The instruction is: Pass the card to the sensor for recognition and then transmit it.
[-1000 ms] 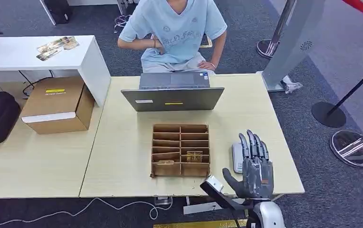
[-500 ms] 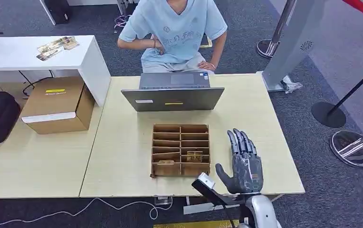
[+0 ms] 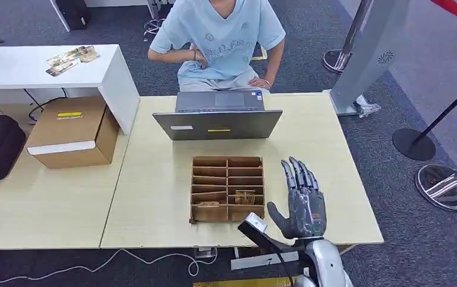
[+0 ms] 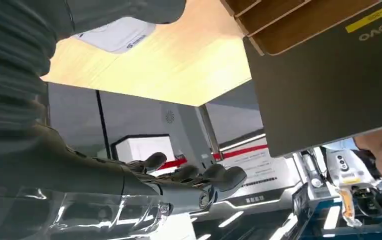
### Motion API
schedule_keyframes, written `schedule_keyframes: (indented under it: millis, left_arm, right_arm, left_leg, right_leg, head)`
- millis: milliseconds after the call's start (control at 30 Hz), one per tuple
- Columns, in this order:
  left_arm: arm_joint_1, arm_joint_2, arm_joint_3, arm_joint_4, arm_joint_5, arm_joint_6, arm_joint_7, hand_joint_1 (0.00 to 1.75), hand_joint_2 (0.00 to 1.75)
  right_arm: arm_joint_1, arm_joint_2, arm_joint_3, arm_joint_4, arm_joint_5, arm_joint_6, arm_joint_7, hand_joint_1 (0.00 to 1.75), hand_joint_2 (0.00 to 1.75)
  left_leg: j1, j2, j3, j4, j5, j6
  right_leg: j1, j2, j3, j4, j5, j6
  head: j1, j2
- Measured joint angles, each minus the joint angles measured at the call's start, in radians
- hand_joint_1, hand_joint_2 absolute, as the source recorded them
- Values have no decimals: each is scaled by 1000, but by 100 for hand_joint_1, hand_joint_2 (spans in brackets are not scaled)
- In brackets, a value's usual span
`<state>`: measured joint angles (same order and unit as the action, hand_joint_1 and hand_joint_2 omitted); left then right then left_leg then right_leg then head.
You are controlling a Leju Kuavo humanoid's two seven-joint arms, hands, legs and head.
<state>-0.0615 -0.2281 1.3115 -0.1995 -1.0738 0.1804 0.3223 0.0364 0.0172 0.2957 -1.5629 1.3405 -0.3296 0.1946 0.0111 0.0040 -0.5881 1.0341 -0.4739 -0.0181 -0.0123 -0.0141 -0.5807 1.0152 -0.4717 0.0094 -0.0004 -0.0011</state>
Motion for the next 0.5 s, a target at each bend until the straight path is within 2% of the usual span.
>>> schedule_keyframes:
  millis: [33,200,267,300,367,500]
  left_arm:
    - [0,-1,2,0,2,1,0,0,0]
    - [-1,-5,9,0,8,5,0,0,0]
    - [-1,-6,13,0,9,6,0,0,0]
    - [-1,-6,15,0,10,6,0,0,0]
    - [-2,-6,16,0,14,6,0,0,0]
    - [-6,-8,23,0,23,10,0,0,0]
  right_arm:
    - [-5,1,2,8,-1,2,0,56,175]
    - [-27,5,21,39,-3,6,-2,61,175]
    - [-36,8,26,49,-4,7,-2,80,175]
    - [-41,10,27,53,-4,10,-2,80,175]
    - [-49,11,32,62,-6,13,-2,59,175]
    - [-61,13,41,75,-7,16,-2,58,175]
  left_leg:
    - [0,0,0,0,0,0]
    - [0,0,0,0,0,0]
    - [0,0,0,0,0,0]
    - [0,0,0,0,0,0]
    - [0,0,0,0,0,0]
    - [0,0,0,0,0,0]
  right_leg:
    - [0,0,0,0,0,0]
    - [0,0,0,0,0,0]
    - [0,0,0,0,0,0]
    - [0,0,0,0,0,0]
    - [0,0,0,0,0,0]
    - [0,0,0,0,0,0]
  head:
    - [0,0]
    - [0,0]
    - [0,0]
    - [0,0]
    - [0,0]
    - [0,0]
